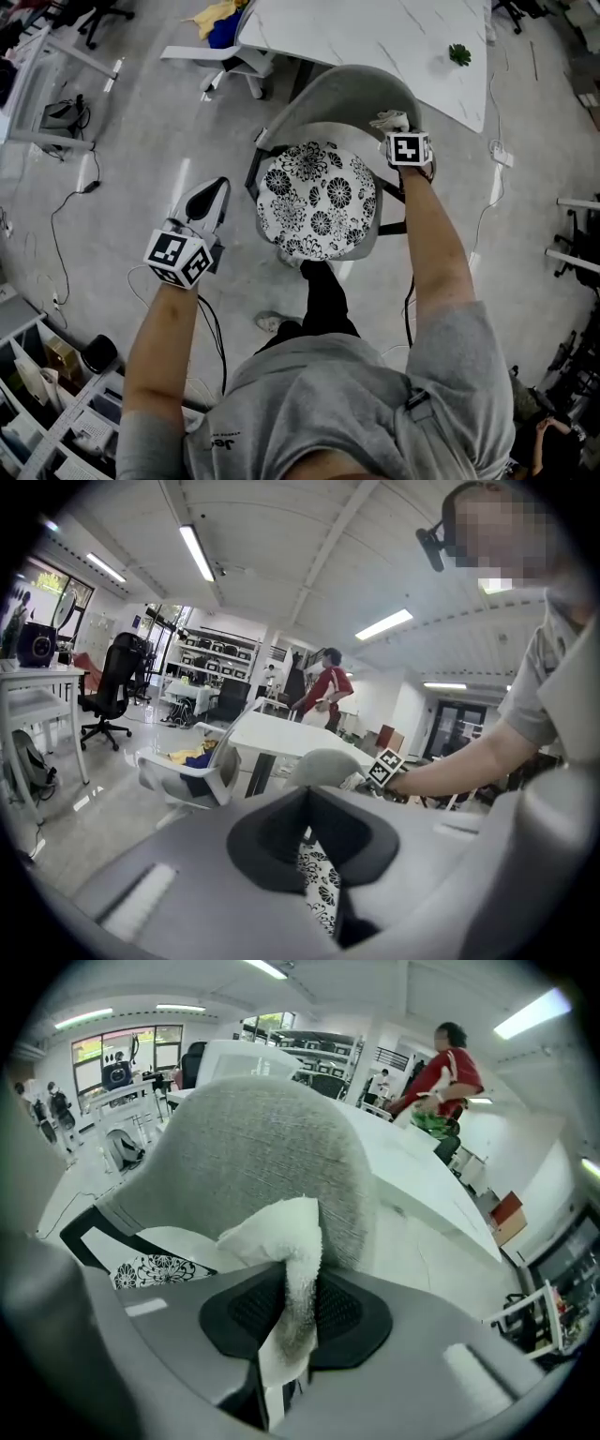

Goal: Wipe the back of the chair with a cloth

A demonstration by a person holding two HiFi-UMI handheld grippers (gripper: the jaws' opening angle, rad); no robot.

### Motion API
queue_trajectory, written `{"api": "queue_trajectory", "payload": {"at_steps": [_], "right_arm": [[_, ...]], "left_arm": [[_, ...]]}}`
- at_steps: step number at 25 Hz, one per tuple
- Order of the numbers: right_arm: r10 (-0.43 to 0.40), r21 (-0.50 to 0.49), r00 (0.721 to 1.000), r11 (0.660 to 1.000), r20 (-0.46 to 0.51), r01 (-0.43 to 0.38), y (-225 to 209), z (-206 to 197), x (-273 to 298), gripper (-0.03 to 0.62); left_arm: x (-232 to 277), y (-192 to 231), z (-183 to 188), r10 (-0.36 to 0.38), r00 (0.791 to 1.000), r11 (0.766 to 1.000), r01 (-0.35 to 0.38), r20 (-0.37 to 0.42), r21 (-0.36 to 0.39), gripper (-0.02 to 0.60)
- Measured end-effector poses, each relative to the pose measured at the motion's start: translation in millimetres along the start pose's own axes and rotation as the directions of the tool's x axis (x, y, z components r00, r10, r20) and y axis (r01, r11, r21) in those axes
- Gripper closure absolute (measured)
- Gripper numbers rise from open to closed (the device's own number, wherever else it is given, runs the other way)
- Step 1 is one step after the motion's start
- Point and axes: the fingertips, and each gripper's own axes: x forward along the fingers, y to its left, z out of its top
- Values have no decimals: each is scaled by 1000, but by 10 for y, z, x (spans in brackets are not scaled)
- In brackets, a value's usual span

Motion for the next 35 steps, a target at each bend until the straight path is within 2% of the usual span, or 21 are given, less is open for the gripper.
{"api": "queue_trajectory", "payload": {"at_steps": [6, 8, 10, 12, 14, 16, 20, 22, 23, 25, 29, 35], "right_arm": [[-102, 72, 995, 992, -13, 103, -393, -249, -305, 525], [-112, 78, 994, 991, -14, 113, -438, -295, -364, 525], [-64, 1, 998, 998, 19, 64, -259, -228, -413, 525], [52, -176, 996, 984, 76, -38, 178, -55, -442, 525], [192, -365, 976, 920, 100, -143, 719, 127, -426, 525], [319, -481, 943, 844, 94, -238, 1232, 275, -341, 525], [485, -583, 874, 722, 41, -373, 2004, 377, 28, 525], [522, -612, 853, 681, 22, -401, 2274, 461, 179, 525], [531, -615, 847, 673, 16, -410, 2372, 514, 247, 525], [538, -598, 843, 679, 8, -427, 2484, 598, 389, 525], [527, -545, 850, 716, 12, -437, 2444, 730, 484, 525], [482, -412, 875, 807, 45, -423, 2154, 802, 565, 523]], "left_arm": [[-349, -28, 3, 0, 1000, 1000, 0, 24, 18, 523], [-437, -13, -29, 6, 1000, 1000, -7, 23, 19, 523], [-476, 24, -57, 17, 1000, 1000, -17, 22, 8, 523], [-466, 71, -73, 27, 999, 1000, -27, 20, -1, 523], [-415, 130, -85, 39, 999, 999, -39, 16, -9, 523], [-330, 194, -99, 55, 998, 998, -55, 11, -22, 523], [-128, 270, -131, 74, 997, 997, -74, 3, -38, 523], [-40, 312, -175, 78, 997, 996, -78, -2, -44, 523], [-3, 337, -205, 80, 997, 996, -81, -5, -49, 523], [59, 380, -270, 89, 996, 994, -89, -12, -62, 523], [157, 365, -386, 93, 995, 992, -95, -27, -86, 523], [197, 355, -377, 91, 995, 992, -94, -38, -83, 523]]}}
